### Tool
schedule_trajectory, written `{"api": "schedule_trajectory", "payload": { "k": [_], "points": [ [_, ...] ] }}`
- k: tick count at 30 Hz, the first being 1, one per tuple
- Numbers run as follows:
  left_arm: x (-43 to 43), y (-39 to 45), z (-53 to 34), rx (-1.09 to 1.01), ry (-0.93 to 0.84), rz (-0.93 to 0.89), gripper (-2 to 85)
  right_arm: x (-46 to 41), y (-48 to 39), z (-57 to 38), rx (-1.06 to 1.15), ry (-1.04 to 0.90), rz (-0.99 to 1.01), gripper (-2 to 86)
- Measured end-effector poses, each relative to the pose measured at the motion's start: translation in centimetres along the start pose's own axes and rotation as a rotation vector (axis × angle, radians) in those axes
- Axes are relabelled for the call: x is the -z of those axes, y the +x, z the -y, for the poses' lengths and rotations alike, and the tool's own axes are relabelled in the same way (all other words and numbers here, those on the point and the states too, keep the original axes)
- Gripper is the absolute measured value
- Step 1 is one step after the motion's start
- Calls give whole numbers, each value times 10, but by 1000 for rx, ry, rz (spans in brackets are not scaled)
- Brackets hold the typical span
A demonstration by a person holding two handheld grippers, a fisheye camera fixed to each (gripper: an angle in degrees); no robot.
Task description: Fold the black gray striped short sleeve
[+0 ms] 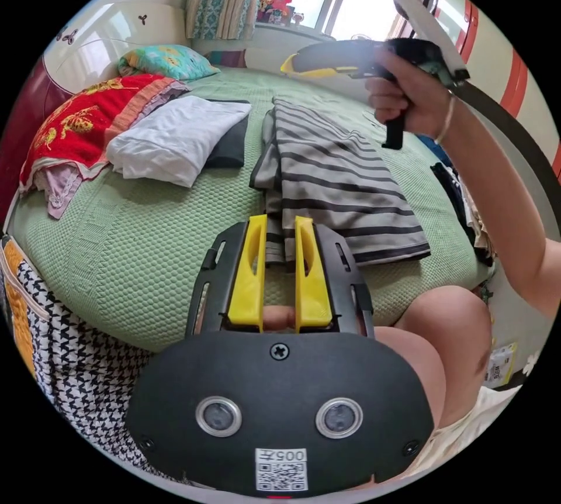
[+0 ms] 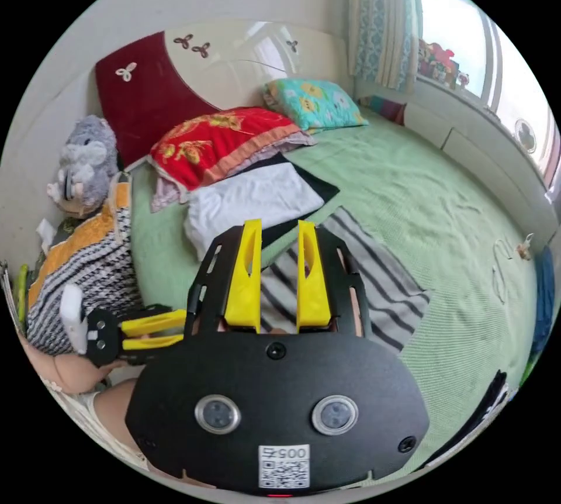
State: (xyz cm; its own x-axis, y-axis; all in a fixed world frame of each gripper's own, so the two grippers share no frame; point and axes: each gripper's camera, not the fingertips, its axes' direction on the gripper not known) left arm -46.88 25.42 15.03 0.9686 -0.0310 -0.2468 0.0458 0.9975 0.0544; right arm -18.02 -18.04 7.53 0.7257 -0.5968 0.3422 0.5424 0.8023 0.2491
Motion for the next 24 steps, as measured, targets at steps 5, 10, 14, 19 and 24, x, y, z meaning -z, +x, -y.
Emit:
{"api": "schedule_trajectory", "payload": {
  "k": [5,10,14,19,24],
  "points": [
    [-10,5,4,10,-45,44,87,-90,-2,25,4,-267,-100,64],
    [-17,8,8,18,-58,37,74,-95,-4,39,-54,-202,-112,0],
    [-21,11,10,12,-67,42,60,-121,0,53,-53,-291,-118,-7],
    [-16,14,8,9,-74,45,59,-115,10,58,-37,-277,5,0],
    [-6,17,3,23,-65,54,71,-14,10,22,77,-11,75,57]
  ]
}}
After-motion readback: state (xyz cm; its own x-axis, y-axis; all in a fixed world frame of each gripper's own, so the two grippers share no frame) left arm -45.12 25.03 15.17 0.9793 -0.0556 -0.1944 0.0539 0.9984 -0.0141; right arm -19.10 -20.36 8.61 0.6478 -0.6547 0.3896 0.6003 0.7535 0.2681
